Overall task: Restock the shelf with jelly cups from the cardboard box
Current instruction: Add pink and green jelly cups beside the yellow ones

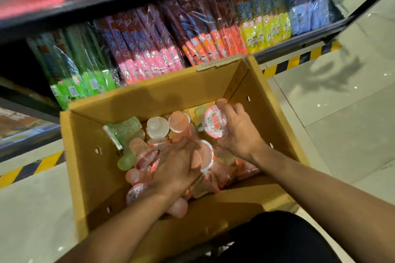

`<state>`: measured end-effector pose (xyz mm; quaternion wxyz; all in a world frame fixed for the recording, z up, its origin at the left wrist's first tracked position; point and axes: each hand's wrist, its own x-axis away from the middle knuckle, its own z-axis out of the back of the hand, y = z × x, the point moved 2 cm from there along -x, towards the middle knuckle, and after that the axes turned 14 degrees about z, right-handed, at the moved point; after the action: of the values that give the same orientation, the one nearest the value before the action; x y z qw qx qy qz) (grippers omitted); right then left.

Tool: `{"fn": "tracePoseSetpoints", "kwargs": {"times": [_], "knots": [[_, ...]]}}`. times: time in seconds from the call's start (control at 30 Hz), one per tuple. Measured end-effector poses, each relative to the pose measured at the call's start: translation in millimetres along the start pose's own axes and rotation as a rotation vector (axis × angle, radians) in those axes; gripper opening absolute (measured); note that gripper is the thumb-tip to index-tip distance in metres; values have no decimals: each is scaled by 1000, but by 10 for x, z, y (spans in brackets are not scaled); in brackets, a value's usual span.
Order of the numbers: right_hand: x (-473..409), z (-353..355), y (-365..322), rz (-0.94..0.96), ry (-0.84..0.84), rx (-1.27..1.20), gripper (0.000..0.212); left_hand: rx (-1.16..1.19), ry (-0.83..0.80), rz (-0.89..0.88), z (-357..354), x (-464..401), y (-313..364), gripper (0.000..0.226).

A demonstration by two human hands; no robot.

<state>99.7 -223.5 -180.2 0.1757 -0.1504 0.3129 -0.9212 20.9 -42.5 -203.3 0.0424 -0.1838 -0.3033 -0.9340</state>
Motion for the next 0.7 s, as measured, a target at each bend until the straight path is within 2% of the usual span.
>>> {"fn": "tracePoseSetpoints", "kwargs": {"times": [0.17,0.23,0.3,0.37,0.5,0.57,0.7], "knots": [[211,1145,-786,14,63,-46,93,97,117,184,1213,522,743,18],[277,1707,-1220,48,82,-91,87,187,38,257,1804,787,1047,32],[299,2274,-1685,126,105,-134,68,238,22,349,2459,1087,1403,38],[303,2852,-2147,179,141,-143,45,308,99,416,3116,1351,1762,26],[402,4042,-3158,241,312,-246,31,379,285,408,4239,1768,2523,34],[530,4551,-3635,291,411,-265,37,442,363,415,4708,1940,2872,37],[767,5300,-4254,274,448,-429,76,691,507,360,5424,2296,3522,48]]}}
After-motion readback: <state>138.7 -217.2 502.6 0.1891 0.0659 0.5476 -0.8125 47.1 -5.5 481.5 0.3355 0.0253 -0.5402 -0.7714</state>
